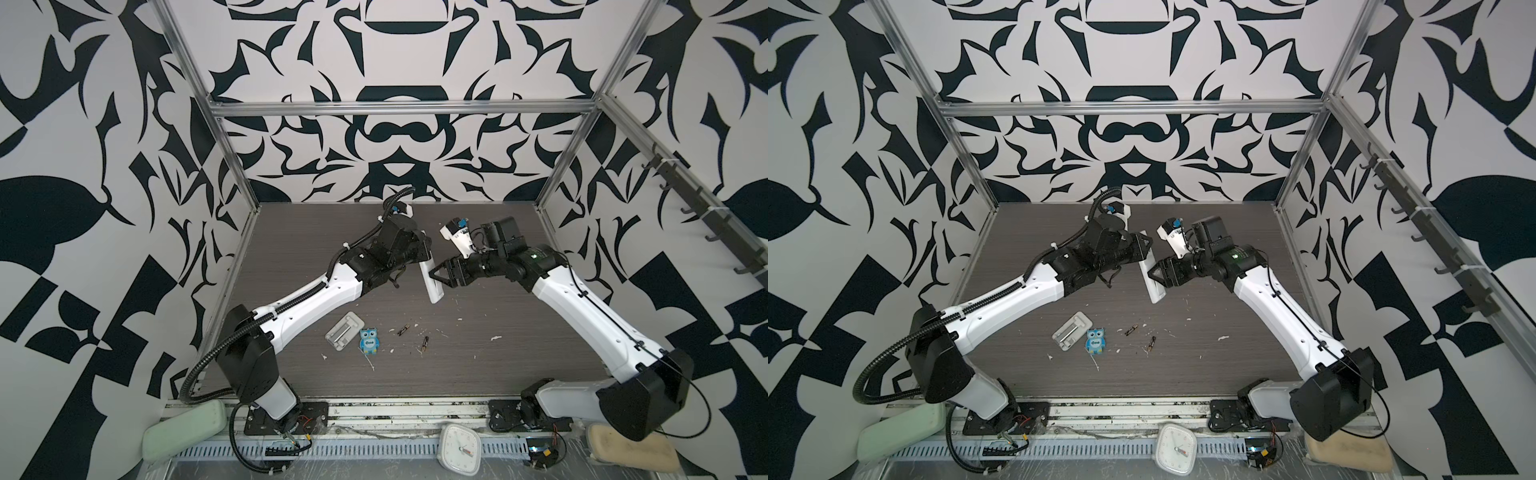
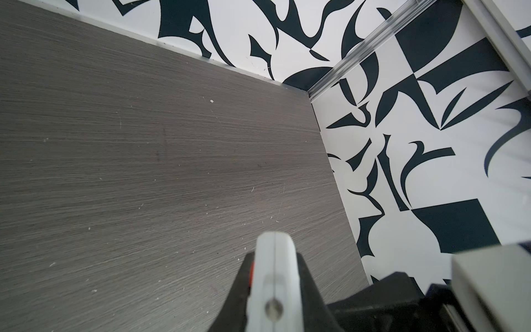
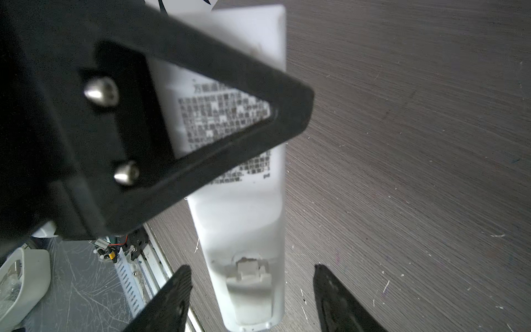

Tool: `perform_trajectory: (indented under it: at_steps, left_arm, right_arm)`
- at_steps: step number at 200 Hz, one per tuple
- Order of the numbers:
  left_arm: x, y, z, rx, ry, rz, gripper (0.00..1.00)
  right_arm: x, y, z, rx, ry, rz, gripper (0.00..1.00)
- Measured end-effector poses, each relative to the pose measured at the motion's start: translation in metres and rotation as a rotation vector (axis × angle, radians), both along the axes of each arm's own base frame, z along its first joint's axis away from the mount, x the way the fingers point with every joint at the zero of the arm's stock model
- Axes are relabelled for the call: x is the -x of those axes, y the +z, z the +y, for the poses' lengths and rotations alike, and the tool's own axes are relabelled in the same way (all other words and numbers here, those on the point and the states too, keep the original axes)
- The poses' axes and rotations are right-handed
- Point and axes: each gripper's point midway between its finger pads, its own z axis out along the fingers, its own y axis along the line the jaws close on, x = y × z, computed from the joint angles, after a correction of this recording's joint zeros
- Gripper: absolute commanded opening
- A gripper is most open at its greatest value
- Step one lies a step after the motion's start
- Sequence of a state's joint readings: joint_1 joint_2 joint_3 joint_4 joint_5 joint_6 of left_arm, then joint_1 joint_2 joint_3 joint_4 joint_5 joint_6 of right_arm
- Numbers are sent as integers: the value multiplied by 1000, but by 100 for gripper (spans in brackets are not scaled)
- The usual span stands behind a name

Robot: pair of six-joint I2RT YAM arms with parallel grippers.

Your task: Load the batteries into the remote control

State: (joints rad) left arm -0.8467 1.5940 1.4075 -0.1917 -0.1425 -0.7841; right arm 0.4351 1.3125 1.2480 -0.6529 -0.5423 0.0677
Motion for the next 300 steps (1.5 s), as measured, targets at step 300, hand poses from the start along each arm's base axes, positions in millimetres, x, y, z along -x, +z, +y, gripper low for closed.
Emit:
perform_trajectory:
  at_steps: [300]
  left_arm:
    - [0, 0, 0, -2, -9, -2, 0]
  right_arm:
    - [5, -11, 4, 14, 14, 18, 30]
